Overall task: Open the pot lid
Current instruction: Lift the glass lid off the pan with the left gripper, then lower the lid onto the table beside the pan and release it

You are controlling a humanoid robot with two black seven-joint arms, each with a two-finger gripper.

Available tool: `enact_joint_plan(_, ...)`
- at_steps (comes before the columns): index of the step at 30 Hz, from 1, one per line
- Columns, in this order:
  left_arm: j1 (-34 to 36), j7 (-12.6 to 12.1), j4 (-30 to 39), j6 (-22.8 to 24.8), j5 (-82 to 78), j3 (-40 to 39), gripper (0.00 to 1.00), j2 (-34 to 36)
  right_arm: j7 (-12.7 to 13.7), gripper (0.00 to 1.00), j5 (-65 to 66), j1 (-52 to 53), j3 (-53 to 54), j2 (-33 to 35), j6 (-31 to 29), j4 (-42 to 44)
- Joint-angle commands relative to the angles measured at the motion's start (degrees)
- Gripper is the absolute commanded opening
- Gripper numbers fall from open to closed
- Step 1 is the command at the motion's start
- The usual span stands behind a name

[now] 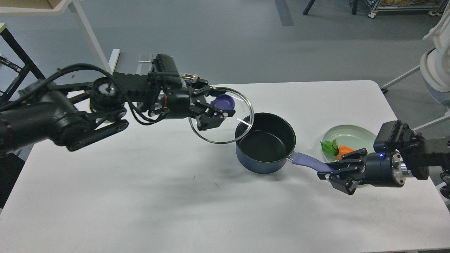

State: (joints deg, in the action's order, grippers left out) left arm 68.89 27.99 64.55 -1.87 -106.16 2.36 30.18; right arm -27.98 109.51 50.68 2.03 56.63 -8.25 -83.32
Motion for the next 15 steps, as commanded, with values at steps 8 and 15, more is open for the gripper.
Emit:
enact_joint_plan(8,-10.2,0.0,6.6,-9.5,0.9,7.2,0.4,24.4,0.0,0.35,0.0,0.1,0.0,0.1,0.0,0.0)
enact_joint_plan(15,-19.9,0.0,5.7,-14.4,5.2,7.1,0.41,27.3,0.0,0.35,0.0,0.1,0.0,-0.1,0.0,0.0)
